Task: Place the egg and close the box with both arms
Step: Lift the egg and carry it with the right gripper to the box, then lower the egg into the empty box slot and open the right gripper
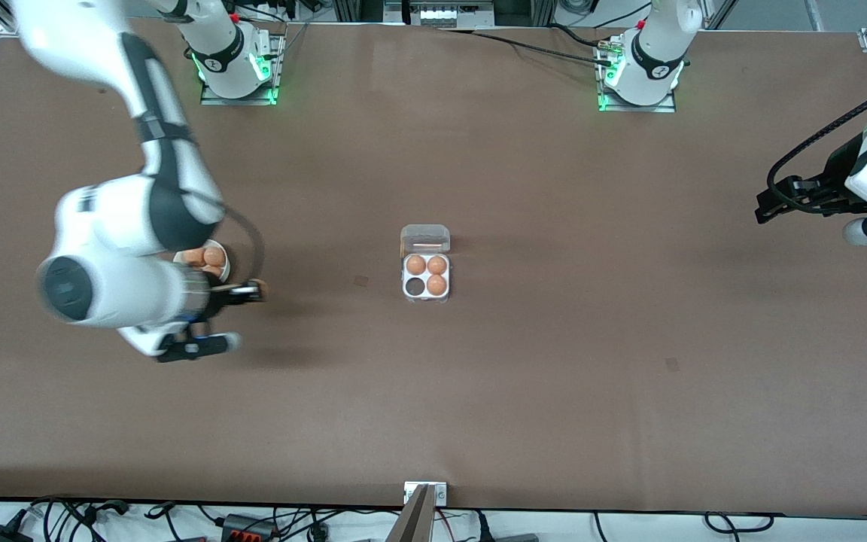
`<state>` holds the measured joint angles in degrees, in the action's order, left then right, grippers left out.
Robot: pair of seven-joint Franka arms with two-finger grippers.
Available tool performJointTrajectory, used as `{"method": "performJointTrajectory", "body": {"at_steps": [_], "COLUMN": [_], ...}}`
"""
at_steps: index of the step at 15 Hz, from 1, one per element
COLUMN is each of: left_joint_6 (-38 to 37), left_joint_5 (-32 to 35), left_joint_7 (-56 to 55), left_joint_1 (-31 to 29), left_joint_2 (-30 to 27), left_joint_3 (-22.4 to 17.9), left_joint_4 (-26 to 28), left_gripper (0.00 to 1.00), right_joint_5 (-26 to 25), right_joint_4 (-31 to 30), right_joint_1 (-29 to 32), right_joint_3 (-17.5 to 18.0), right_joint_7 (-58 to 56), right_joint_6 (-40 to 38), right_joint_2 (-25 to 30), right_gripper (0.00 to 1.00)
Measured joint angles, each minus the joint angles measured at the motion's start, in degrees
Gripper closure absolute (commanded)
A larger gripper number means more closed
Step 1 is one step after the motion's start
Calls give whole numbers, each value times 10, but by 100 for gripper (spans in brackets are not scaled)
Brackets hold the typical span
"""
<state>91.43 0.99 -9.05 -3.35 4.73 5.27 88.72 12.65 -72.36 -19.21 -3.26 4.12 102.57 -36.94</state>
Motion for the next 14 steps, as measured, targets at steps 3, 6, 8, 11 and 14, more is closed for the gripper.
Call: {"method": "performJointTrajectory", "body": {"at_steps": [3, 6, 8, 11, 14], "left_joint_6": [0, 0, 0, 0, 0], "left_joint_5": [0, 0, 0, 0, 0], "left_joint_7": [0, 0, 0, 0, 0], "left_joint_1": [0, 0, 0, 0, 0], "left_joint_2": [0, 0, 0, 0, 0], "left_joint_3": [0, 0, 0, 0, 0], "left_joint_4": [0, 0, 0, 0, 0], "left_gripper": [0, 0, 0, 0, 0], "right_joint_5": [0, 0, 0, -13, -47], "right_joint_4": [0, 0, 0, 0, 0], "right_joint_1": [-58, -106, -127, -158, -194], "right_joint_3": [0, 0, 0, -1, -1], "right_joint_7": [59, 111, 142, 199, 258], "right_joint_6": [77, 132, 151, 168, 186], "right_joint_2": [-17, -36, -43, -54, -76], "right_gripper": [100, 100, 100, 100, 100]}}
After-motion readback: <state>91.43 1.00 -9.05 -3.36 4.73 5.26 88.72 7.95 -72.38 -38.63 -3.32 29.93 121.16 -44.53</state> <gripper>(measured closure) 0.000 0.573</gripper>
